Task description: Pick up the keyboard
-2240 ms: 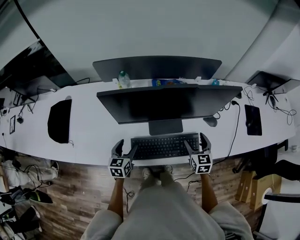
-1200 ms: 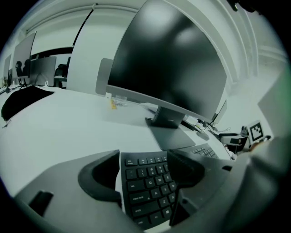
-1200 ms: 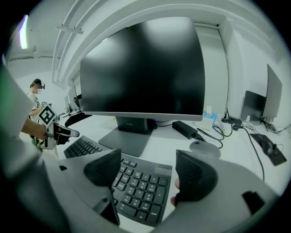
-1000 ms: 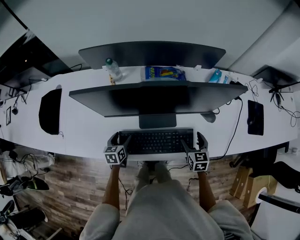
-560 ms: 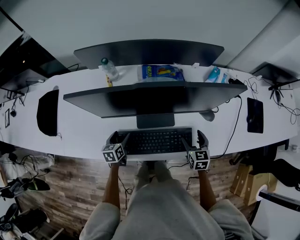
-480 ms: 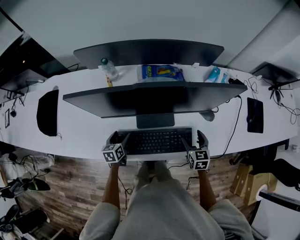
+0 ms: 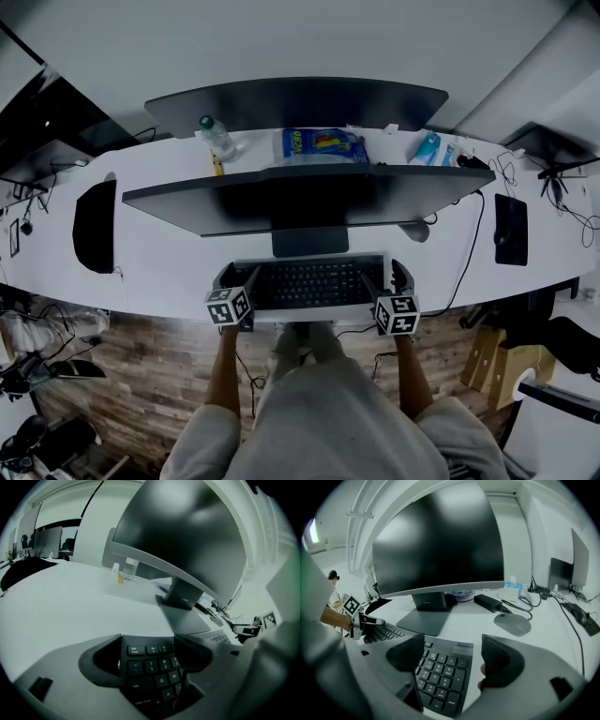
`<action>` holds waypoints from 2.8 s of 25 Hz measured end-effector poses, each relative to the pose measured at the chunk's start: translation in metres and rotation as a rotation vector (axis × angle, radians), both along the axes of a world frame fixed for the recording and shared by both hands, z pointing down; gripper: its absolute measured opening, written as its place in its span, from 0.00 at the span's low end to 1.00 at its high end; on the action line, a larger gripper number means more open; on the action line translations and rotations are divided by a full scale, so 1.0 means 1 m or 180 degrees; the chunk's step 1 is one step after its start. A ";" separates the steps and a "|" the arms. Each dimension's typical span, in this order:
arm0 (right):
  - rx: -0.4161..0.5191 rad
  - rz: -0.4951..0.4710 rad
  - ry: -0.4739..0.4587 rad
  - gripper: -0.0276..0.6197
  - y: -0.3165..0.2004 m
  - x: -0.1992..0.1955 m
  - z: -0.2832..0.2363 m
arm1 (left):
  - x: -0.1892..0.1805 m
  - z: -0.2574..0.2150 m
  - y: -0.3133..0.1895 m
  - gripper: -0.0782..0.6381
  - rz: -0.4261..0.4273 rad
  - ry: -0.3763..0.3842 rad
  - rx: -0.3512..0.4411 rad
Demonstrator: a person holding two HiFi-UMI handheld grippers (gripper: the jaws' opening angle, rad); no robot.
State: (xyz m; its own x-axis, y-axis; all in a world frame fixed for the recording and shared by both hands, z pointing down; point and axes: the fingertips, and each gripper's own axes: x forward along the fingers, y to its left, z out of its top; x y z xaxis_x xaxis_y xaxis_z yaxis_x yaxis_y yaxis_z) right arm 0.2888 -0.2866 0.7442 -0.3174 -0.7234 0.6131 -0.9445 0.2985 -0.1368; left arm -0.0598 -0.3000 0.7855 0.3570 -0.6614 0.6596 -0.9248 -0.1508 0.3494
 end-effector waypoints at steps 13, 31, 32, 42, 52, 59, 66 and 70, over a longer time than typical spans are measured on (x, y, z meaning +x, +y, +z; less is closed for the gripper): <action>-0.0363 0.0077 -0.0195 0.61 -0.013 -0.005 0.043 | -0.001 -0.001 -0.001 0.57 -0.0067 0.0022 0.0005; -0.0517 0.0235 -0.0454 0.60 -0.021 -0.007 0.053 | -0.002 -0.001 -0.002 0.56 -0.0129 0.0068 0.0017; -0.0524 0.0236 -0.0457 0.60 -0.021 -0.007 0.053 | -0.001 -0.001 -0.002 0.56 -0.0128 0.0069 0.0017; -0.0538 0.0249 -0.0435 0.60 -0.021 -0.008 0.053 | -0.001 -0.001 -0.001 0.56 -0.0159 0.0058 -0.0017; -0.0372 0.0252 -0.0379 0.60 -0.012 -0.001 0.029 | 0.007 -0.016 0.007 0.56 -0.0166 0.0109 0.0089; -0.0109 0.0261 -0.0380 0.60 -0.010 -0.003 -0.005 | 0.004 -0.051 0.006 0.56 -0.0150 0.0094 0.0338; 0.0217 0.0192 -0.0363 0.60 -0.013 -0.008 -0.052 | -0.001 -0.096 0.009 0.56 -0.0201 0.0108 0.0632; 0.0434 0.0142 -0.0350 0.60 -0.017 -0.013 -0.083 | -0.006 -0.124 0.008 0.56 -0.0236 0.0134 0.0832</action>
State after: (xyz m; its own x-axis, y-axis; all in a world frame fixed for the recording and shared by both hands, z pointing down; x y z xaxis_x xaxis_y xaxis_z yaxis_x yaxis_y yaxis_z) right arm 0.2757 -0.3037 0.6614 -0.3431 -0.8123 0.4717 -0.9388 0.2796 -0.2013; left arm -0.0660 -0.2919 0.6615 0.3248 -0.8326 0.4486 -0.9221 -0.1734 0.3458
